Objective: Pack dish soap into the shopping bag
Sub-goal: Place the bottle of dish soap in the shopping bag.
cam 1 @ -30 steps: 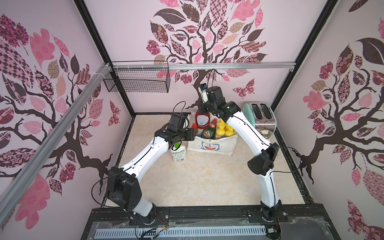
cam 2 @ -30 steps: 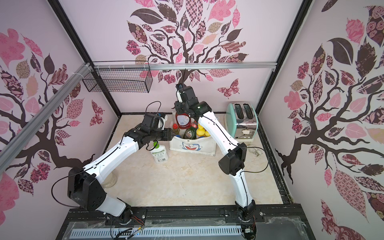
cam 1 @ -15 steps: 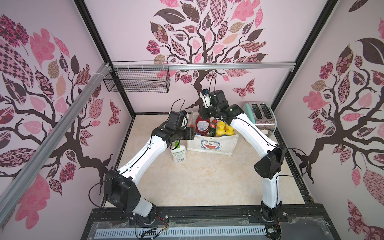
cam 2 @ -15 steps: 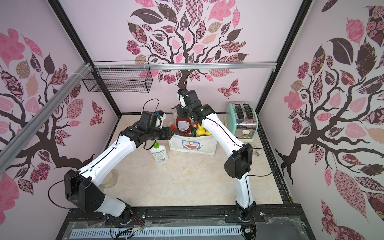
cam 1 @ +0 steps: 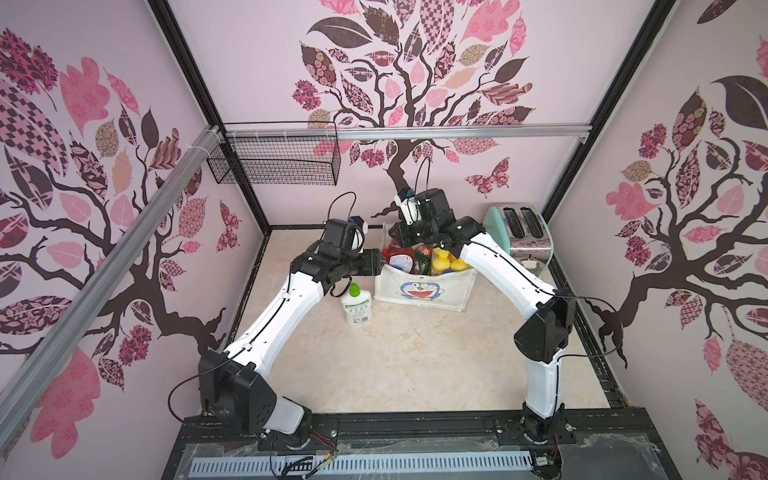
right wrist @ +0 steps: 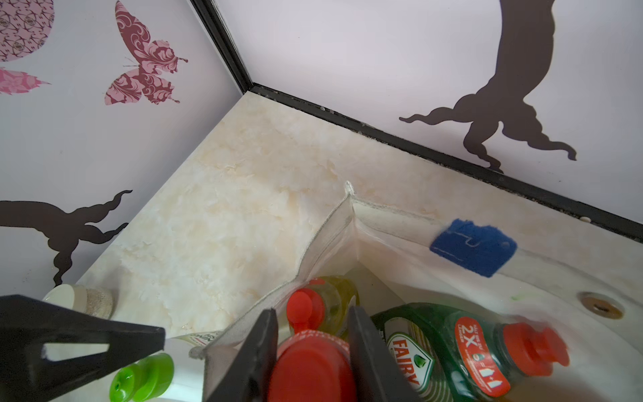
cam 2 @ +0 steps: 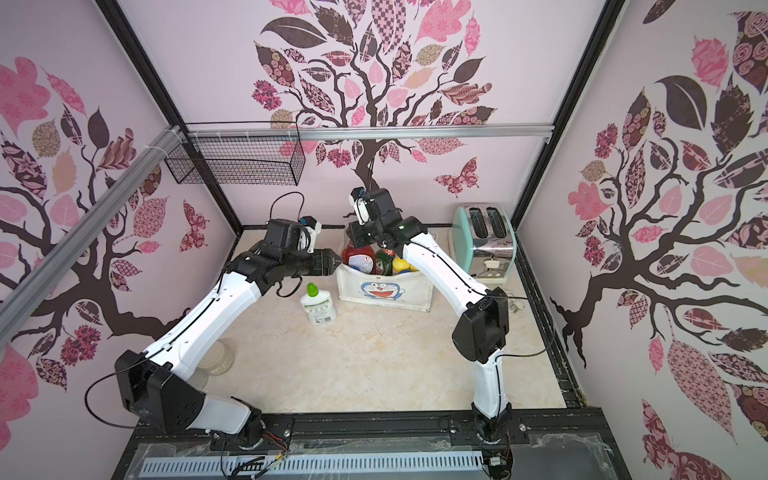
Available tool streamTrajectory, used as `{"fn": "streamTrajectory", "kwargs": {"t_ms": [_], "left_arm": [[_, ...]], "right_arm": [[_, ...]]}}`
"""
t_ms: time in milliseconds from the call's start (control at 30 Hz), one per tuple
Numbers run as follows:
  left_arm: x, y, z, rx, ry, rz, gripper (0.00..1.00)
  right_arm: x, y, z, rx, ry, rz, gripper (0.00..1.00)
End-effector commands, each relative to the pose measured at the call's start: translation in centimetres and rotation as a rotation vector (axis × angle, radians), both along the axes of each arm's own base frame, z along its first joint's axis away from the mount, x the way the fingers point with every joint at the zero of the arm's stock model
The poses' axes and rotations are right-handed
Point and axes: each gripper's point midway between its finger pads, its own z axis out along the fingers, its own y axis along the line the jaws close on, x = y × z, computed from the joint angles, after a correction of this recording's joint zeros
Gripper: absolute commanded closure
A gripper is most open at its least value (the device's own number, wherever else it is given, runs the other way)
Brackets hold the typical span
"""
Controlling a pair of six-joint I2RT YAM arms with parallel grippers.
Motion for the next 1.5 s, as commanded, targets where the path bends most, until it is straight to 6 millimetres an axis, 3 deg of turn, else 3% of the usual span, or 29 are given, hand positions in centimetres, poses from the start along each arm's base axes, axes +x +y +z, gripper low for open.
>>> {"fn": "streamTrajectory", "kwargs": {"t_ms": [0,400,600,867,967,1200,1300,1467], "left_arm": [[-0.5,-0.1,1.3,-0.019,-0.026,-0.024,0.33],[-0.6,-0.2,0.3,-0.016,-0.011,-0.037,0.33],[-0.6,-0.6,-0.3,-0.020,0.004,-0.050,0.40],[-0.7,-0.6,-0.9,-0.021,0.017,-0.055,0.47],[-0.7,-0.6,-0.9,-0.021,0.016,-0.057,0.49],[-0.8,-0.5,-0.8,-0.017,0.009,-0.057,0.52],[-0.7,-0.6,-0.8,-0.016,0.009,-0.060,0.55],[-0.7,-0.6,-0.8,-0.015,0.012,-0.061,0.60]], "right_arm": [[-0.9,1.5,6.8,0.173,-0.133,0.041,1.00],[0.2,1.4,3.4,0.156,-0.177,-0.026,1.00],[0.2,0.7,1.9,0.154,-0.204,-0.061,1.00],[-0.6,1.5,-0.4,0.175,-0.181,-0.038,1.00],[-0.5,1.7,1.0,0.202,-0.197,-0.037,1.00],[-0.8,1.4,6.4,0.289,-0.294,-0.044,1.00],[-0.8,1.2,7.1,0.314,-0.312,-0.052,1.00],[-1.1,1.3,6.0,0.348,-0.305,-0.049,1.00]]}}
